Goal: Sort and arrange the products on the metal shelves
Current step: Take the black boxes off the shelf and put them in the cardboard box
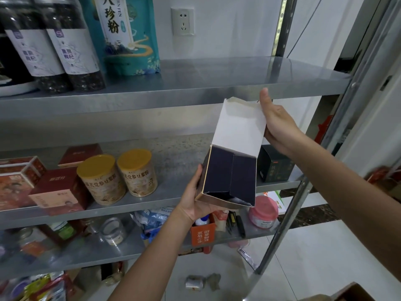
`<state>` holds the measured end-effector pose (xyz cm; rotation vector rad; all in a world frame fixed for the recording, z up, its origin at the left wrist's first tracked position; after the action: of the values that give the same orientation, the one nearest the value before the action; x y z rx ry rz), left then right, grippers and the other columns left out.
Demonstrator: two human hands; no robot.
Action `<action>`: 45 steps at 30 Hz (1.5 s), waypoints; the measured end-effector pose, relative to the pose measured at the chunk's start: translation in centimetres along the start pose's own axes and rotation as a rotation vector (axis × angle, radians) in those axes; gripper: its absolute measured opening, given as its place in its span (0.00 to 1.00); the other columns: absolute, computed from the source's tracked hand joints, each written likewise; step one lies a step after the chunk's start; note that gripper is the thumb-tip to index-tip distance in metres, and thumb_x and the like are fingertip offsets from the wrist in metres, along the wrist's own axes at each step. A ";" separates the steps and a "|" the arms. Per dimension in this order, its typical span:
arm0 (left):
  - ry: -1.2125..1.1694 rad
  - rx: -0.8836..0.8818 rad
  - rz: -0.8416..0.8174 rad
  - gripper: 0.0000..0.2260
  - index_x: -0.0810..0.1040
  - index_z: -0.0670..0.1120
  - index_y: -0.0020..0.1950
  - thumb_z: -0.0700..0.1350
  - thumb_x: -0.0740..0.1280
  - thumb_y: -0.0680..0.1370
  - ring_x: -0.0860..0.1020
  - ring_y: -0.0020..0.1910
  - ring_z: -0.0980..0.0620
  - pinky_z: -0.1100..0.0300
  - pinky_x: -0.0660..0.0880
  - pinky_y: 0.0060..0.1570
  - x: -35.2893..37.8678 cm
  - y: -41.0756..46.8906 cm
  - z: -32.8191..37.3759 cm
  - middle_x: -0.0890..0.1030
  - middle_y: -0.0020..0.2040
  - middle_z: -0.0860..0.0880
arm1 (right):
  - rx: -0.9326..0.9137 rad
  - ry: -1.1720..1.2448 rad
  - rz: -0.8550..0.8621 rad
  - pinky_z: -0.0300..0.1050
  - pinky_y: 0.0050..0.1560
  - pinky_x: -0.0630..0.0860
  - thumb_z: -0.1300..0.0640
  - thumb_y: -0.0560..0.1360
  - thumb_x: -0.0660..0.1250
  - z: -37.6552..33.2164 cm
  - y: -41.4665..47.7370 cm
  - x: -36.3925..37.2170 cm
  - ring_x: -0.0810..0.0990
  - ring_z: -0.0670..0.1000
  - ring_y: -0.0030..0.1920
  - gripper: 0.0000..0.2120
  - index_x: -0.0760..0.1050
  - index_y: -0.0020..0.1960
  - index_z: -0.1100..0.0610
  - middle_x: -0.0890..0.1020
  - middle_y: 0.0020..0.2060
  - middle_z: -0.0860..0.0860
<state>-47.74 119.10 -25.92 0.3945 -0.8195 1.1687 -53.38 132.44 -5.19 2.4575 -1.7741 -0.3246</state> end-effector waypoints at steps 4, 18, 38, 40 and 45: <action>-0.032 -0.022 -0.026 0.32 0.82 0.44 0.61 0.65 0.48 0.82 0.80 0.57 0.40 0.44 0.77 0.56 0.1 0.0 -0.5 0.81 0.59 0.40 | -0.087 -0.007 0.086 0.45 0.49 0.78 0.40 0.81 0.53 -1.2 -0.1 -0.6 0.84 0.52 0.43 0.28 0.80 0.47 0.62 0.86 0.42 0.56; -0.182 -0.088 -0.159 0.35 0.74 0.37 0.67 0.67 0.57 0.79 0.72 0.62 0.37 0.42 0.68 0.65 3.1 0.2 -0.3 0.74 0.63 0.35 | -0.927 -0.866 -0.214 0.60 0.65 0.73 0.53 0.77 0.64 -1.3 -7.2 5.3 0.80 0.52 0.62 0.17 0.80 0.61 0.61 0.82 0.59 0.54; -0.145 -0.081 -0.034 0.37 0.75 0.39 0.67 0.70 0.57 0.77 0.77 0.58 0.36 0.41 0.76 0.55 2.2 0.1 -0.1 0.77 0.63 0.36 | -0.434 -0.489 -0.202 0.48 0.70 0.68 0.57 0.77 0.67 0.3 -5.7 3.4 0.74 0.41 0.65 0.14 0.76 0.62 0.52 0.78 0.61 0.42; -0.150 -0.086 0.005 0.38 0.75 0.39 0.68 0.70 0.58 0.76 0.78 0.57 0.35 0.40 0.76 0.55 2.0 0.1 0.0 0.76 0.64 0.35 | -0.382 -0.486 -0.172 0.39 0.66 0.66 0.57 0.76 0.69 0.4 -5.4 3.1 0.70 0.43 0.65 0.12 0.78 0.59 0.47 0.77 0.61 0.40; -0.147 -0.086 0.051 0.39 0.73 0.40 0.70 0.70 0.59 0.74 0.77 0.59 0.35 0.39 0.74 0.57 2.1 0.1 0.4 0.75 0.66 0.35 | -0.222 -0.407 -0.113 0.32 0.57 0.61 0.53 0.74 0.71 1.1 -5.1 2.7 0.66 0.44 0.59 0.11 0.80 0.53 0.41 0.76 0.55 0.43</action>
<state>-47.65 120.21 -24.14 0.3937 -1.0091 1.1568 -48.06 131.54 -7.63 2.4608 -1.6144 -1.0368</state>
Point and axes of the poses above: each hand's wrist, its own y-axis towards the middle knuckle, its own x-axis out of the palm, z = x × y, the point moved 7 cm from there along y, towards the middle knuckle
